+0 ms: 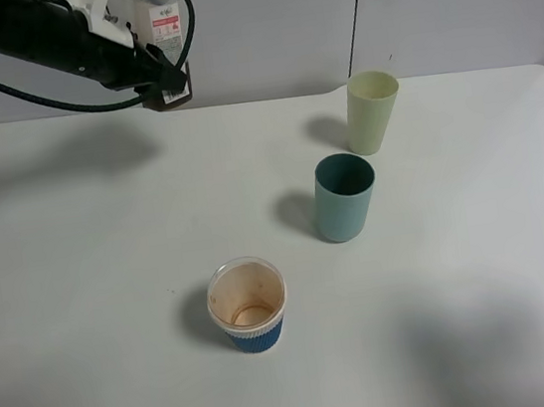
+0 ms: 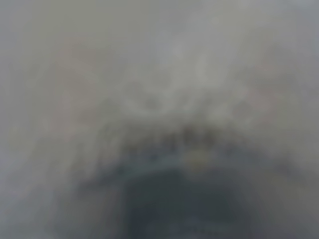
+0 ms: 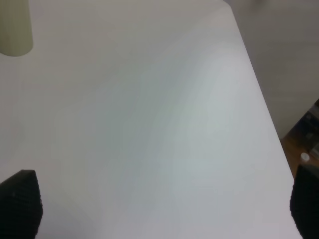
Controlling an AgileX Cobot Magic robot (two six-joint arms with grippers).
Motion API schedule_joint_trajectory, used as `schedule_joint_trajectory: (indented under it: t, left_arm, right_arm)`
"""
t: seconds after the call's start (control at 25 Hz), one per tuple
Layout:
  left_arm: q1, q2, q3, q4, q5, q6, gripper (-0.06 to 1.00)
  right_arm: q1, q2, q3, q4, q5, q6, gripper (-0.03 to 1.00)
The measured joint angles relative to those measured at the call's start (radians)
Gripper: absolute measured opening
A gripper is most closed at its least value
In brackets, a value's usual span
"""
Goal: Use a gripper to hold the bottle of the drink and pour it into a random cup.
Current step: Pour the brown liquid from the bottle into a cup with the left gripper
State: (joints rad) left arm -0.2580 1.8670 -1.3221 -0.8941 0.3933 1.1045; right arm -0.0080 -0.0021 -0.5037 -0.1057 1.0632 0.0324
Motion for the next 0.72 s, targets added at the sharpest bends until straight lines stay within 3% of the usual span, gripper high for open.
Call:
schedule_joint_trajectory:
  t: [0.2,0.52,0.72]
  left_arm:
    - [-0.095,-0.015,0.000,0.126,-0.048,-0.187,0.35]
    - [-0.223,-0.024,0.001,0.447,-0.122,-0.556,0.35]
    - [-0.276,-0.035,0.026,0.495,-0.149,-0.609,0.35]
  right_arm:
    - [0.000,0.000,0.000,0.000,0.000,0.000,0.99]
    - [0.000,0.000,0.000,0.000,0.000,0.000,0.99]
    - [0.000,0.000,0.000,0.000,0.000,0.000,0.99]
